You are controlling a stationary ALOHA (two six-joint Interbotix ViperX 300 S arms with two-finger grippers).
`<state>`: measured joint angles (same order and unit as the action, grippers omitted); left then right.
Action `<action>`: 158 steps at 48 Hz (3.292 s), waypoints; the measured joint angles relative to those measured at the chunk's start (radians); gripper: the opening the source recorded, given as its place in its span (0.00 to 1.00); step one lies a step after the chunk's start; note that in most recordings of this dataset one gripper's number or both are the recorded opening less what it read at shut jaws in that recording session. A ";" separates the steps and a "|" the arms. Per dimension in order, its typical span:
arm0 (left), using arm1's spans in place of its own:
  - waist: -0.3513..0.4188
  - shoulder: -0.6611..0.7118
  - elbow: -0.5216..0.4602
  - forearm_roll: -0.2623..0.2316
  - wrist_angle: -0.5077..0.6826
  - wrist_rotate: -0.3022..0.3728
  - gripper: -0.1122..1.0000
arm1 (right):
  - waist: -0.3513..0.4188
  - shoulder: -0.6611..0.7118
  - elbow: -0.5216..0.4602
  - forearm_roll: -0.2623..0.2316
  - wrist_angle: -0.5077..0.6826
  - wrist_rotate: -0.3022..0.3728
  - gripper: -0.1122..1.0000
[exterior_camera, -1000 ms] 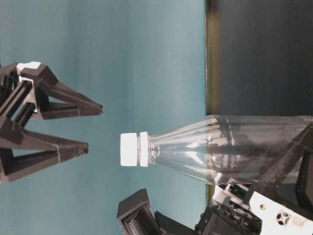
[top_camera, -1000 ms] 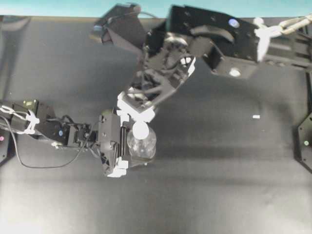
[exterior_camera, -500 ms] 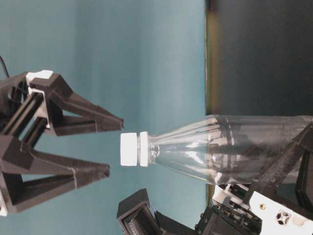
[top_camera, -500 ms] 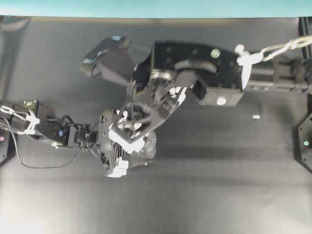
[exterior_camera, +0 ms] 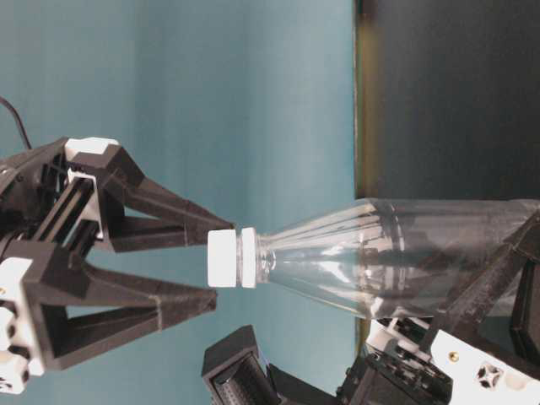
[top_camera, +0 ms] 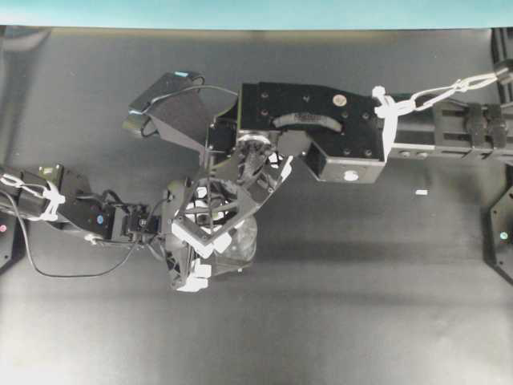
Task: Open the bottle cap by holding the bottle with the left arm and twisting the cap with the right arm.
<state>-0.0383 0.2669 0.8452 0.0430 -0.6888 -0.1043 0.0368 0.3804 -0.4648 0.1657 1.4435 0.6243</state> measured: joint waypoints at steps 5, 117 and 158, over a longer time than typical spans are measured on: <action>-0.003 0.000 0.000 0.000 -0.002 0.000 0.87 | 0.000 0.003 0.002 -0.003 0.008 -0.011 0.43; -0.046 -0.005 -0.012 -0.002 0.003 0.000 0.87 | 0.014 -0.026 0.049 -0.023 0.006 -1.591 0.43; -0.055 -0.008 -0.014 -0.002 0.058 0.000 0.87 | -0.020 -0.150 0.063 -0.017 0.026 -1.272 0.82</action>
<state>-0.0936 0.2592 0.8314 0.0414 -0.6305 -0.1043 0.0169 0.2301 -0.4019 0.1488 1.4696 -0.6473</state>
